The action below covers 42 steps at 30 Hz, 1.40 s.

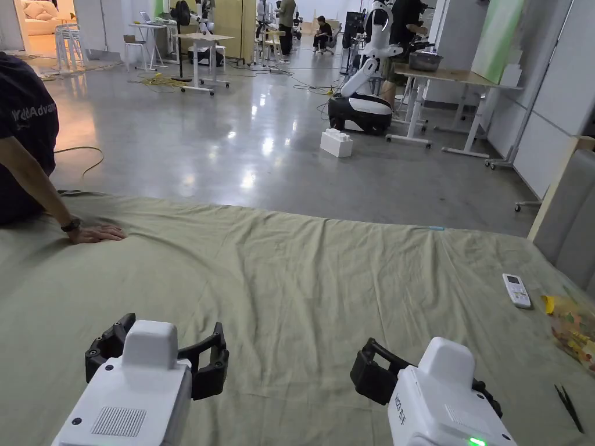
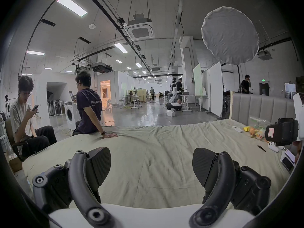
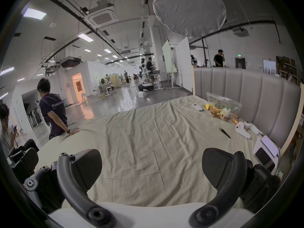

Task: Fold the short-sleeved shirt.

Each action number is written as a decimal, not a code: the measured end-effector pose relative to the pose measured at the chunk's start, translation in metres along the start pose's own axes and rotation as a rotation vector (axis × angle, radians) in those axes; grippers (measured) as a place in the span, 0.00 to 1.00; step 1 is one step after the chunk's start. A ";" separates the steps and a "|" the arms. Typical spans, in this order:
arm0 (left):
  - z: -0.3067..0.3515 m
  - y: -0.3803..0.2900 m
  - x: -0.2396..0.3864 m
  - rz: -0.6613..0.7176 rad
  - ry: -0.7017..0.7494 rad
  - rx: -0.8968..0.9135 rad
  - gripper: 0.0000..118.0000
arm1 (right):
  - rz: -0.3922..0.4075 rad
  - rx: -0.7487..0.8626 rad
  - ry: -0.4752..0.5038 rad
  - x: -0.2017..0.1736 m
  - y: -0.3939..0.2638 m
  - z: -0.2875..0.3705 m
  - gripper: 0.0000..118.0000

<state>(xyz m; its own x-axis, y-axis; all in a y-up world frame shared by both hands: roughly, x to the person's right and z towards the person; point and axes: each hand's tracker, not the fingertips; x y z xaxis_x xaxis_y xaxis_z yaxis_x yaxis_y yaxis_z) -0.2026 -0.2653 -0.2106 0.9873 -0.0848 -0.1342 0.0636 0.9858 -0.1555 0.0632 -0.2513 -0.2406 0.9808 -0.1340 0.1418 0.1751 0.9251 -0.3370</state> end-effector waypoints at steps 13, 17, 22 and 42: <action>-0.007 -0.005 -0.004 0.005 0.041 -0.008 0.86 | 0.019 -0.024 0.025 0.005 0.000 -0.002 1.00; -0.005 -0.004 -0.003 -0.002 0.032 0.004 0.86 | 0.012 -0.026 0.030 0.005 -0.001 -0.002 1.00; -0.005 -0.004 -0.004 -0.007 0.014 -0.001 0.86 | -0.049 -0.046 0.056 0.012 0.005 -0.005 1.00; -0.007 -0.009 -0.013 0.024 0.013 0.019 0.86 | 0.060 0.112 0.063 0.020 -0.011 -0.009 1.00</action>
<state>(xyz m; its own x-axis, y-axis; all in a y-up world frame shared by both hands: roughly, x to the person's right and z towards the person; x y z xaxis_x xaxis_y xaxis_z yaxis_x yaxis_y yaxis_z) -0.2169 -0.2741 -0.2147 0.9866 -0.0632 -0.1503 0.0431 0.9901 -0.1335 0.0814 -0.2675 -0.2424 0.9932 -0.0964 0.0650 0.1092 0.9654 -0.2367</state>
